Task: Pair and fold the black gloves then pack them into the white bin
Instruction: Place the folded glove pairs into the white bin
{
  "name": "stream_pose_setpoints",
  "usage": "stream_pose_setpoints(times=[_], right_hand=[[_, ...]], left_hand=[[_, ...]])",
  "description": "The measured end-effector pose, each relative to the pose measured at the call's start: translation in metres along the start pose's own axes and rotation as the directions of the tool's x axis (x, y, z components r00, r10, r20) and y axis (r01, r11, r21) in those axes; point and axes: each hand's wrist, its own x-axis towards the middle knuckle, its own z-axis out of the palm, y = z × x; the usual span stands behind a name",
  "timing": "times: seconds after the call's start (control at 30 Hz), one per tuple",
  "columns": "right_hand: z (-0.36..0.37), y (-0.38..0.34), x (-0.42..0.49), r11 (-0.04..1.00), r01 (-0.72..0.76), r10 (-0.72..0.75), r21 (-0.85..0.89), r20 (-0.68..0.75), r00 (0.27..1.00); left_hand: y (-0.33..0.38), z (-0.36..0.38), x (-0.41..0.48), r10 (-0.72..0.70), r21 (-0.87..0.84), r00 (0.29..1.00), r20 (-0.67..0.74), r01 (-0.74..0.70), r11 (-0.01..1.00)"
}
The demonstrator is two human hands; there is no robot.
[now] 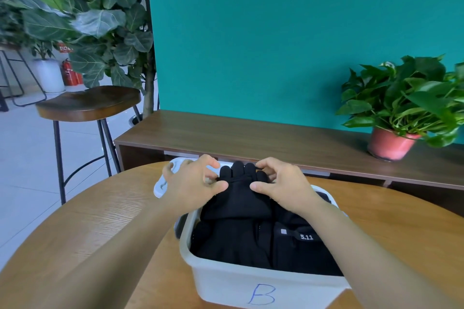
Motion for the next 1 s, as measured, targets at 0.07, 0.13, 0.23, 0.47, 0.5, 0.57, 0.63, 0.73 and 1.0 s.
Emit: stream_pose_setpoints(times=[0.07,0.13,0.23,0.47,0.5,0.57,0.63,0.73,1.0], right_hand=[[-0.006,-0.001,-0.005,0.988,0.115,-0.120,-0.105,-0.049,0.992],[-0.011,0.001,-0.009,0.962,0.219,-0.230,-0.160,-0.054,0.972],[-0.010,0.003,-0.015,0.915,0.295,-0.299,-0.276,0.026,0.954],[0.002,0.008,-0.019,0.888,0.306,-0.262,-0.344,0.168,0.950],[0.004,0.009,-0.020,0.904,0.275,-0.227,-0.329,0.177,0.958],[0.007,0.012,-0.023,0.924,0.212,-0.153,-0.317,0.200,0.968],[0.009,0.014,-0.024,0.923,0.187,-0.110,-0.335,0.237,0.965],[0.011,0.015,-0.023,0.928,0.161,-0.073,-0.335,0.261,0.963],[0.007,0.011,-0.028,0.925,0.169,-0.103,-0.342,0.202,0.974]], left_hand=[[0.001,0.002,-0.006,0.105,0.032,0.991,-0.088,-0.103,0.994],[0.001,0.002,-0.011,0.217,0.010,0.975,-0.049,-0.217,0.976],[-0.002,0.003,-0.014,0.295,-0.004,0.949,0.111,-0.297,0.955],[-0.002,0.002,-0.011,0.240,0.157,0.899,0.366,-0.313,0.936],[-0.003,0.002,-0.010,0.228,0.156,0.891,0.392,-0.308,0.938],[-0.007,0.005,-0.007,0.206,0.122,0.880,0.428,-0.282,0.952],[-0.011,0.007,-0.005,0.198,0.090,0.873,0.445,-0.263,0.960],[-0.014,0.011,0.001,0.191,0.110,0.868,0.457,-0.268,0.957],[-0.010,0.013,-0.003,0.271,0.208,0.899,0.344,-0.354,0.912]])
